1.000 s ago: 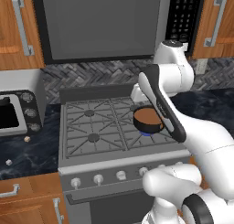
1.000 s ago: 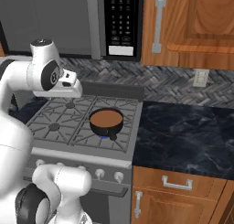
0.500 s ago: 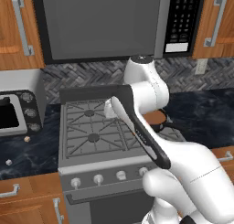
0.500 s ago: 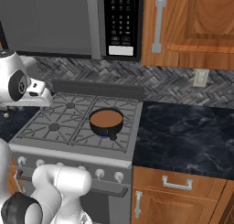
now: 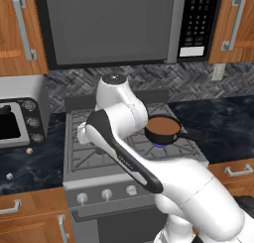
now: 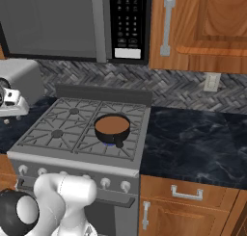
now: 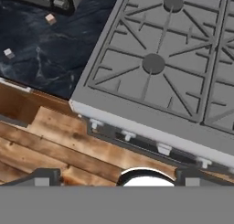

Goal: Pick up the sugar cube(s) and place them in the saucepan with hot chocolate.

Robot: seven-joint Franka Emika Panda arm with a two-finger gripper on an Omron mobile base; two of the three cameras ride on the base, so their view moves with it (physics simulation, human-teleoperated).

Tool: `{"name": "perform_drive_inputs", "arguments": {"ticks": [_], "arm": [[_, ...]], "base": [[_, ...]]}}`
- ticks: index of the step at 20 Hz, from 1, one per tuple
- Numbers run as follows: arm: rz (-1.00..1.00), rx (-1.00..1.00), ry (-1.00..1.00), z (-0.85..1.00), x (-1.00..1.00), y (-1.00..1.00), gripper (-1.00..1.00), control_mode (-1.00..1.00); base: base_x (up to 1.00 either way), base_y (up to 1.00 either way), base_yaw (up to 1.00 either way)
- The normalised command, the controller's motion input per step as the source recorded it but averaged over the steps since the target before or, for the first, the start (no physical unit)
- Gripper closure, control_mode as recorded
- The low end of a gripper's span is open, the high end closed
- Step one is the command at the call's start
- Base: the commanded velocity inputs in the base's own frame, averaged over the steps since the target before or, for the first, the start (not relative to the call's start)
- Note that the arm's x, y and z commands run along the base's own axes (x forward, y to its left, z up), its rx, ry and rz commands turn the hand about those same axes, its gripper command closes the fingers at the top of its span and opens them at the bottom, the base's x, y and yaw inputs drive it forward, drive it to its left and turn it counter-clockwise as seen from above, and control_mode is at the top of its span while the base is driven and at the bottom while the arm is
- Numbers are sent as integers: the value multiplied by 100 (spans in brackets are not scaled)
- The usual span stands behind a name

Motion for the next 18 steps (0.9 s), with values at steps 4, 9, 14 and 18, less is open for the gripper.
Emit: {"name": "perform_drive_inputs", "arguments": {"ticks": [4, 9, 14, 18], "arm": [[23, 0, 13, -22, 0, 94, -100, -100], [27, -5, 19, -29, 0, 97, -100, -100], [19, -6, 18, -20, 1, 66, -100, -100], [1, -2, 3, -15, 0, 1, -100, -100]], "base": [[0, 0, 0], [0, 0, 0], [0, 0, 0], [0, 0, 0]]}}
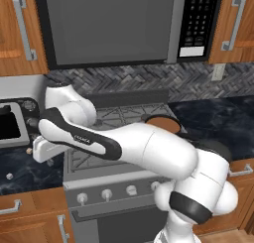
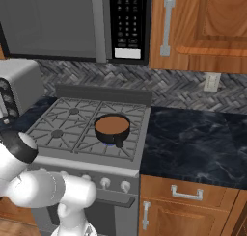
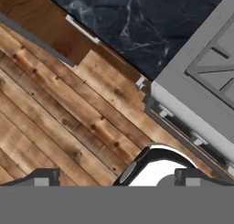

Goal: Pick up the sugar cube(s) and place them in the saucepan with hot chocolate.

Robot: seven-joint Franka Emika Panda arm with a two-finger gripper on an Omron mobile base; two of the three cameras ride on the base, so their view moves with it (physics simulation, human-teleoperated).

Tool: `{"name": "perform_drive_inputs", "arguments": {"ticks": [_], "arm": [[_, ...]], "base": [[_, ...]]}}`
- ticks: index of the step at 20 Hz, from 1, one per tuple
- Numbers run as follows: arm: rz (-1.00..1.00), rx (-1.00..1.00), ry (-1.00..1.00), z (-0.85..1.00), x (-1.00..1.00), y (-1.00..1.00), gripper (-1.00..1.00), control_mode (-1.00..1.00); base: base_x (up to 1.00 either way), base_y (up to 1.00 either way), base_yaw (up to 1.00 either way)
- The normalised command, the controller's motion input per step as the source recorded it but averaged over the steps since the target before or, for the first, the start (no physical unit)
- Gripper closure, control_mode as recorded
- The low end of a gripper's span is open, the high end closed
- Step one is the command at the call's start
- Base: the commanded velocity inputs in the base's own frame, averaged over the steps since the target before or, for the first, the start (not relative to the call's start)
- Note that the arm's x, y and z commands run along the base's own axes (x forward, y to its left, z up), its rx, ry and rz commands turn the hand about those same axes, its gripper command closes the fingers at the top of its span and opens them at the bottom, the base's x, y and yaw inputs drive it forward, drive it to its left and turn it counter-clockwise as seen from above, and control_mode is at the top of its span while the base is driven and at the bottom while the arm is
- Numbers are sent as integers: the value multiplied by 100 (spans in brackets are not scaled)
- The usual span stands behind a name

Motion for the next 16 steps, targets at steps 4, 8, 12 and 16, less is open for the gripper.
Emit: {"name": "perform_drive_inputs", "arguments": {"ticks": [4, 8, 12, 16], "arm": [[0, -8, 1, -42, 0, 17, -100, -100], [0, -11, 2, -48, 13, 32, -100, -100], [2, -6, 0, -38, 26, 36, -100, -100], [3, -4, 0, -15, 34, 42, -100, -100]], "base": [[0, 0, 0], [0, 0, 0], [0, 0, 0], [0, 0, 0]]}}
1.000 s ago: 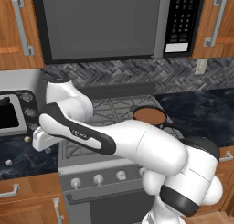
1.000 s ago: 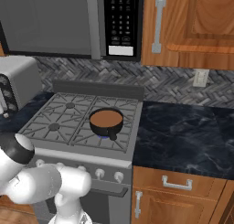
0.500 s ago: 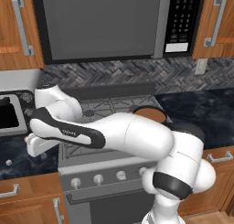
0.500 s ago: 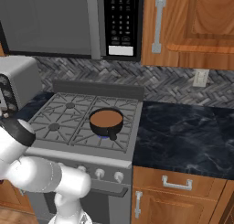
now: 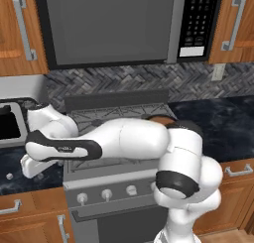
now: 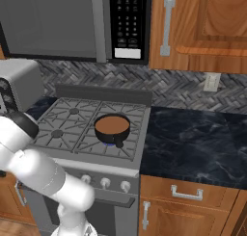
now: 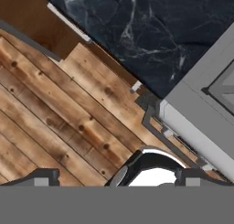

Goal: Pick up the sugar cube(s) and place them in the saucepan with hot chocolate.

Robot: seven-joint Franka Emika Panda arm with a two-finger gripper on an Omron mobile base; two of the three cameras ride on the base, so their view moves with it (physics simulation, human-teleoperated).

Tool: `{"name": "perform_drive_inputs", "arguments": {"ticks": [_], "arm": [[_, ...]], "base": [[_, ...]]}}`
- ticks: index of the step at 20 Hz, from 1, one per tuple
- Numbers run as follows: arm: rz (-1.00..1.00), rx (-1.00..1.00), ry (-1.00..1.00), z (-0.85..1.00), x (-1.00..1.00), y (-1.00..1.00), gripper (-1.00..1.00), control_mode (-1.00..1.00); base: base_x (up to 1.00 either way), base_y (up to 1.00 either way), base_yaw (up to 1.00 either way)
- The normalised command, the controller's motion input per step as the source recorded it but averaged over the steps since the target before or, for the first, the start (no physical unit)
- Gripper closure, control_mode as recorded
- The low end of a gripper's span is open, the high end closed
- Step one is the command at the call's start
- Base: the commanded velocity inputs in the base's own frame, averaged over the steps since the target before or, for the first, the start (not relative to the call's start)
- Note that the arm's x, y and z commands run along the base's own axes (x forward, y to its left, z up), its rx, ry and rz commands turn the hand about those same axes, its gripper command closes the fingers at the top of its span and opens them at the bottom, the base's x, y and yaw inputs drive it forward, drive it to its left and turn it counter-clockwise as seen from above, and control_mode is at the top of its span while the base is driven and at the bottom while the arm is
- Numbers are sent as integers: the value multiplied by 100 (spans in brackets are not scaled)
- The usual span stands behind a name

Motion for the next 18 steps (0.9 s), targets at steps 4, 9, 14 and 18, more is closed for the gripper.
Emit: {"name": "perform_drive_inputs", "arguments": {"ticks": [4, 9, 14, 18], "arm": [[0, 0, -9, -8, 29, 16, -100, -100], [0, -2, -2, -8, 1, 34, -100, -100], [0, -1, 0, -2, 1, 48, -100, -100], [0, 0, 0, 0, 17, 43, -100, -100]], "base": [[0, 0, 0], [0, 0, 0], [0, 0, 0], [0, 0, 0]]}}
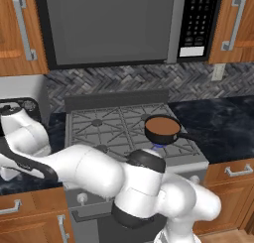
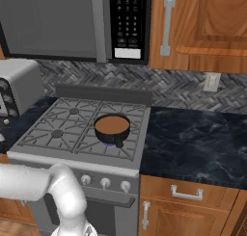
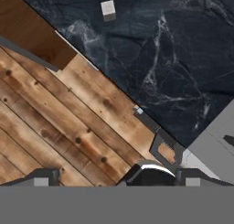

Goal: Pick up the sugar cube(s) and place them in the saucepan with hot chocolate.

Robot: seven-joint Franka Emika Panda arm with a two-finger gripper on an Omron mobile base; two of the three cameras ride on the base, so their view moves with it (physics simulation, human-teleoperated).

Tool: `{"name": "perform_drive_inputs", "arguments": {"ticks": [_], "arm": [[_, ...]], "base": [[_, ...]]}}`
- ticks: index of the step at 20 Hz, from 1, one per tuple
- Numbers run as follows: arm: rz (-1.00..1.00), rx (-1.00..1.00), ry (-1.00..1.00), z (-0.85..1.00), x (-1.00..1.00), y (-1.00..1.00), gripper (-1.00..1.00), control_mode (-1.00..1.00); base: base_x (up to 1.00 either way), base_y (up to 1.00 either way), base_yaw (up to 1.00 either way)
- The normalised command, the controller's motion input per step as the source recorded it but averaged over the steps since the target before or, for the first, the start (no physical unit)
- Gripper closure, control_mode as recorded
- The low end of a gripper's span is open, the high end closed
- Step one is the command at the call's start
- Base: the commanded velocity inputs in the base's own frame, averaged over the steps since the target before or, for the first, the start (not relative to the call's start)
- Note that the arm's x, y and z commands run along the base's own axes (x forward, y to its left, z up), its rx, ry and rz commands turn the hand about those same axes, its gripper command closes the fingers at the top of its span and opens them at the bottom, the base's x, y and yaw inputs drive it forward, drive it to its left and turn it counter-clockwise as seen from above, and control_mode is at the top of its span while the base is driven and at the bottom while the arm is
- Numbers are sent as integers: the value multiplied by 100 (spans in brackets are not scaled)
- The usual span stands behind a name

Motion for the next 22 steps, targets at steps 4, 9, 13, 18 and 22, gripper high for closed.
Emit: {"name": "perform_drive_inputs", "arguments": {"ticks": [4, 9, 13, 18, 22], "arm": [[0, -1, 0, -13, 23, 39, -100, -100], [0, -1, 0, -17, 23, 28, -100, -100], [0, 0, 0, -31, 16, 38, -100, -100], [4, 0, 1, -31, 14, 38, -100, -100], [9, 0, 0, -36, 14, 38, -100, -100]], "base": [[0, 0, 0], [0, 0, 0], [0, 0, 0], [0, 0, 0], [0, 0, 0]]}}
